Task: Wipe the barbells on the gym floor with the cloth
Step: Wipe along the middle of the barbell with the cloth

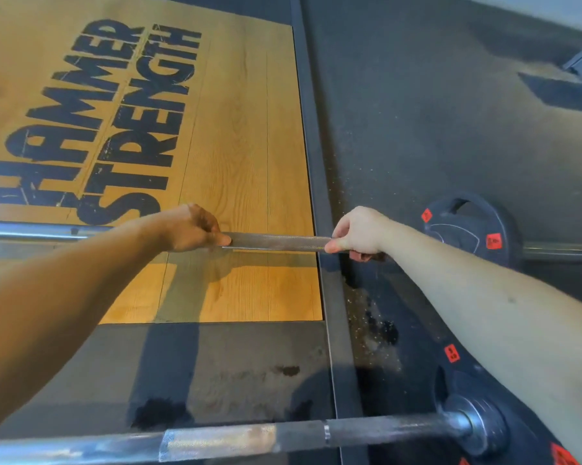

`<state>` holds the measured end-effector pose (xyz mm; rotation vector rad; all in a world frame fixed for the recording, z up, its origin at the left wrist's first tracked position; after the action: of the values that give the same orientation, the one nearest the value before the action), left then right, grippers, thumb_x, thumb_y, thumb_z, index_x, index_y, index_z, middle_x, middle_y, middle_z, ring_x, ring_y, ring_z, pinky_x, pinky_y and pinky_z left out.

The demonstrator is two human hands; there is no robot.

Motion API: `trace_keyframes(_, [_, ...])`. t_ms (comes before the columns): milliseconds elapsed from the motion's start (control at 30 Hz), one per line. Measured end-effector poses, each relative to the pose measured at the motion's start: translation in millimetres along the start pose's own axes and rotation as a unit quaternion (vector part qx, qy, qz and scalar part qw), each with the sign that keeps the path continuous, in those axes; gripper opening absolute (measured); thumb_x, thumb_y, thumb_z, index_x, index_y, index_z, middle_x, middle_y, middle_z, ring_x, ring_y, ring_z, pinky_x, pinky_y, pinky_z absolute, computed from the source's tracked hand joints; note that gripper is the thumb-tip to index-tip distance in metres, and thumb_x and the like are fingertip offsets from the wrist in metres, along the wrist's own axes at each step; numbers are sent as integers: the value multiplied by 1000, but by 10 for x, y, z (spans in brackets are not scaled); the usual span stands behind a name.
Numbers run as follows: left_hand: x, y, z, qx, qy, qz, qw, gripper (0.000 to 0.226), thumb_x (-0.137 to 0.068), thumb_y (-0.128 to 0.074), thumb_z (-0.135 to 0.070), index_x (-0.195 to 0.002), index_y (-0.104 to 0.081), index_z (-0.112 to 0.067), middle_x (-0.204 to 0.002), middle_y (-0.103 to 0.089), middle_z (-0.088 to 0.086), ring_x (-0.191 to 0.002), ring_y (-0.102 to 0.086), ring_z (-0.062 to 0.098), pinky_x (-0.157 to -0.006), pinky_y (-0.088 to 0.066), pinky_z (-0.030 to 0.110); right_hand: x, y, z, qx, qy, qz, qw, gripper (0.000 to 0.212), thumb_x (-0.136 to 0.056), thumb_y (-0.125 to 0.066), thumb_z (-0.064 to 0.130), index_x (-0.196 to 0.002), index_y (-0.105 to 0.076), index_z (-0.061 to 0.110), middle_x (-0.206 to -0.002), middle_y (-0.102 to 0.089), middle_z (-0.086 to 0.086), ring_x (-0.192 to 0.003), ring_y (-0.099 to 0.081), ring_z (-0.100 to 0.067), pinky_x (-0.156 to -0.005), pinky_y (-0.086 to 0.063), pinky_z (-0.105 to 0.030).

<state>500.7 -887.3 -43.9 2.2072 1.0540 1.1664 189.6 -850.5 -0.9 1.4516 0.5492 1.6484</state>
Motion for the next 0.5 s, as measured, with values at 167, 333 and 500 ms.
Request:
trace_keyframes(167, [199, 37, -111, -138, 1, -140, 980, 39, -98, -49, -63, -123, -60, -36, -107, -63, -9, -116, -54, 19, -108, -23, 40, 322, -322, 345, -153, 73, -187, 968, 62, -103, -57, 26, -158, -29, 25, -150, -48, 1, -119, -64, -19, -101, -56, -42])
trace_keyframes(333, [294, 110, -124, -52, -63, -212, 974, 22, -92, -67, -48, -93, -56, -30, -86, -63, -11, -90, -56, 14, -107, -26, 41, 328, -750, 1338, -172, 169, -237, 941, 57, -103, -48, 5, -158, -33, 7, -163, -34, -9, -151, -28, -23, -125, -22, -34])
trace_keyframes(500, [299, 89, -108, -78, -92, -244, 962, 22, -91, -66, -50, -91, -58, -30, -83, -62, -10, -100, -57, 22, -111, -24, 43, 295, -730, 1217, -96, 277, -280, 914, 49, -91, -51, -13, -137, -60, -1, -148, -54, -18, -139, -45, -36, -116, -39, -51])
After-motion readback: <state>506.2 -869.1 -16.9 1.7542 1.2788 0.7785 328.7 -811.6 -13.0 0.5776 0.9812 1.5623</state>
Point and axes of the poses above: each hand's wrist, its own x-axis away from the middle knuckle, its own y-axis out of the back of the hand, z = x × y, the point moved 10 cm from there along -x, towards the middle knuckle
